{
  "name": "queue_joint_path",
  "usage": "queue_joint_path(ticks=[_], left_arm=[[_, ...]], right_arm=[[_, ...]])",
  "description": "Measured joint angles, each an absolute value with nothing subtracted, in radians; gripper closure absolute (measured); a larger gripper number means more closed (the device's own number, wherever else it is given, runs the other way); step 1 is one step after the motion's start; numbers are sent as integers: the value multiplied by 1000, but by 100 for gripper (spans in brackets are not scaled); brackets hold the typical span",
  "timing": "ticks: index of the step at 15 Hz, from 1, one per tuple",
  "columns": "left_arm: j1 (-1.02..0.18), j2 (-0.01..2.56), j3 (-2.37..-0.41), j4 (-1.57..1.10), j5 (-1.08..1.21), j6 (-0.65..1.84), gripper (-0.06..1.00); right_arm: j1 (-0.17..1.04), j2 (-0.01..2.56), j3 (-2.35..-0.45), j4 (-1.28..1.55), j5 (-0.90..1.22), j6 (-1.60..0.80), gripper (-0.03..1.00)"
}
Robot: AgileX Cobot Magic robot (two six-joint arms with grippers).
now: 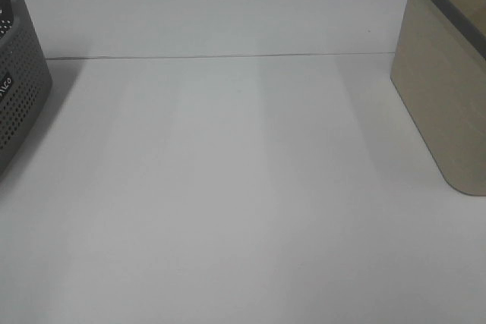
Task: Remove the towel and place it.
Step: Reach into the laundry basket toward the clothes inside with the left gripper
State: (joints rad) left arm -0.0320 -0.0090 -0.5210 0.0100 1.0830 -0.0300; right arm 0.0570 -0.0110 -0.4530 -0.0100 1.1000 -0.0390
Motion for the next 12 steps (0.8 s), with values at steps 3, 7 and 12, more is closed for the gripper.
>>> queue_joint_path(ticks=[3,7,12], left_arm=[[-32,-9,-521,9,1083,-30,-4],[-32,-9,-521,8,1083,-30,-4],[-32,-9,-521,8,1083,-30,-4]], right_arm=[[57,-11,-453,-10,1100,-39,-1],[57,-11,-453,-10,1100,-39,-1],[57,-11,-453,-10,1100,-39,-1]])
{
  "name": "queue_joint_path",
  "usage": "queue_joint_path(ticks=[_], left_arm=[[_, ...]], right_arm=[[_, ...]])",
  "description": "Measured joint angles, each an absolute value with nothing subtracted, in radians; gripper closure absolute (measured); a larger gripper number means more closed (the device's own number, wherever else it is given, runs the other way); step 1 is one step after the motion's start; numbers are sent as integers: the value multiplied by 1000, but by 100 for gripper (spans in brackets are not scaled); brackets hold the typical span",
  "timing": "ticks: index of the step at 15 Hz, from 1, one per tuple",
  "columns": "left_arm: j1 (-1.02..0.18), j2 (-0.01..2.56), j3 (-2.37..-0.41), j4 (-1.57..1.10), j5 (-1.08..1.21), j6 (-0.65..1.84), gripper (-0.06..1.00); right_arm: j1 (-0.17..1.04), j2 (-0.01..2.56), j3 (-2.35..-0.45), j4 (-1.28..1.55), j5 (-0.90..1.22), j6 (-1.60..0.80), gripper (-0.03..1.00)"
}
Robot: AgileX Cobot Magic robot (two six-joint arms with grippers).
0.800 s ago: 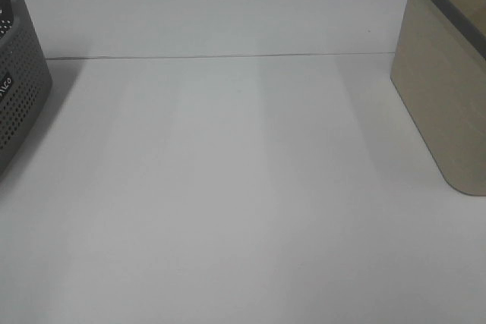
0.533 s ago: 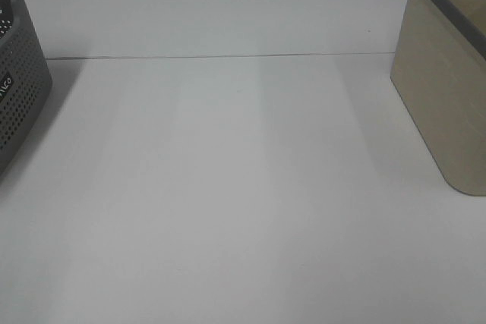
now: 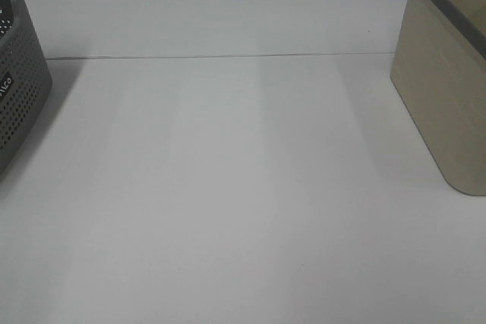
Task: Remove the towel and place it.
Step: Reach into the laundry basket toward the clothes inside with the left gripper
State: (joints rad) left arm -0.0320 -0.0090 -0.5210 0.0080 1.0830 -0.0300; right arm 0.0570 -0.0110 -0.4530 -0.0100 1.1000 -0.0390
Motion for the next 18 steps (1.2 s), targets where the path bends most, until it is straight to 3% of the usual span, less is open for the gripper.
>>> queue_joint_path(ticks=[18], left_arm=[[-32,-9,-521,8,1083,-30,-4]], right_arm=[[57,-11,-453,-10,1100,-39,-1]])
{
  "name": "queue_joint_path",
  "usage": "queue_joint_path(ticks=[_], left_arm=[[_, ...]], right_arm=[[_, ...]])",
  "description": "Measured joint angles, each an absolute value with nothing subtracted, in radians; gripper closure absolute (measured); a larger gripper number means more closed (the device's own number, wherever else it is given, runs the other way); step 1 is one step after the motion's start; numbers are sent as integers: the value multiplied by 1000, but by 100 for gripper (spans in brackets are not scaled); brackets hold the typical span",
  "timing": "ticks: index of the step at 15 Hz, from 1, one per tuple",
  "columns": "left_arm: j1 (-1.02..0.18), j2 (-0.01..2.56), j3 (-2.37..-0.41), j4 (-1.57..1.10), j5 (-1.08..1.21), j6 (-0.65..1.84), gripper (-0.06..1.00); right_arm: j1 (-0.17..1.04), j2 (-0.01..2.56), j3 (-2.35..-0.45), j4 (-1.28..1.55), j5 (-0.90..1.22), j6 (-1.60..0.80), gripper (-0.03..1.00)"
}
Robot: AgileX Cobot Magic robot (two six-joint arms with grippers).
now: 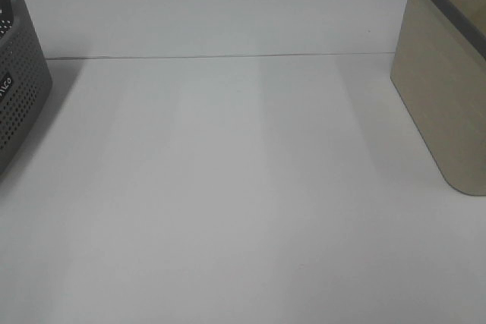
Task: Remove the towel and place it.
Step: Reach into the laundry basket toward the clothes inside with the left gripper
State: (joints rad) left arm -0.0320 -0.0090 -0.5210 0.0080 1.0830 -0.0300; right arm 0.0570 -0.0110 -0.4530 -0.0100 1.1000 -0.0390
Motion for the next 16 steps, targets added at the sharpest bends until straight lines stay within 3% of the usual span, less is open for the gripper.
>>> queue_joint_path(ticks=[12,16], left_arm=[[-32,20,-545,-6,1110,-28,-4],[-32,366,-833,-17,1217,184,-4]], right_arm=[[57,-11,-453,-10,1100,-39,-1],[57,-11,-453,-10,1100,-39,-1]])
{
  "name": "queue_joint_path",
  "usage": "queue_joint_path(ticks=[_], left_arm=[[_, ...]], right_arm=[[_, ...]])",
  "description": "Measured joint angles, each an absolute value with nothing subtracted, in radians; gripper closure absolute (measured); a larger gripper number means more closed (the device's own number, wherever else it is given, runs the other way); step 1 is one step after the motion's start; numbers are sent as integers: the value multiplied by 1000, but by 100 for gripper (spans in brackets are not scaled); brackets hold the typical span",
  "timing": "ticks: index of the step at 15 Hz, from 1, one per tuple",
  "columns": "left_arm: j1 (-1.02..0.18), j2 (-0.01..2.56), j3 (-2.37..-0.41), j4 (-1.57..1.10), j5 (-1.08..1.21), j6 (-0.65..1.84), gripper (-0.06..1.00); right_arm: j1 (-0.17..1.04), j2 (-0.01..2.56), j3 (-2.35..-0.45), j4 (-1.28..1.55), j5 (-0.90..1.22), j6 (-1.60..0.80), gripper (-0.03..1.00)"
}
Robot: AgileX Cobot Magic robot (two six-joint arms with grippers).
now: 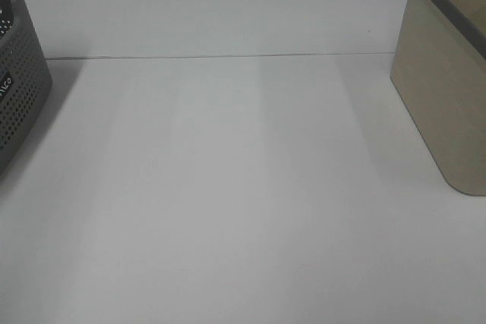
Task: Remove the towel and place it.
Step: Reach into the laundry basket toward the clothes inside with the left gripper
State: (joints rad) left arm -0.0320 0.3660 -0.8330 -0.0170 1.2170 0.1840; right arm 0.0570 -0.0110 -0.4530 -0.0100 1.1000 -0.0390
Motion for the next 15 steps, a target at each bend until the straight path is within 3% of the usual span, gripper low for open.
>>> queue_joint_path(ticks=[7,11,15], left_arm=[[-32,977,-1211,57,1217,544,-4],[-32,1178,-1346,202,1216,642,-4],[78,1370,-1473,248,1214,811,-4]], right_arm=[[57,-11,-453,-10,1100,-39,-1],[57,-11,-453,-10,1100,-39,-1],[57,-11,-453,-10,1100,-39,-1]])
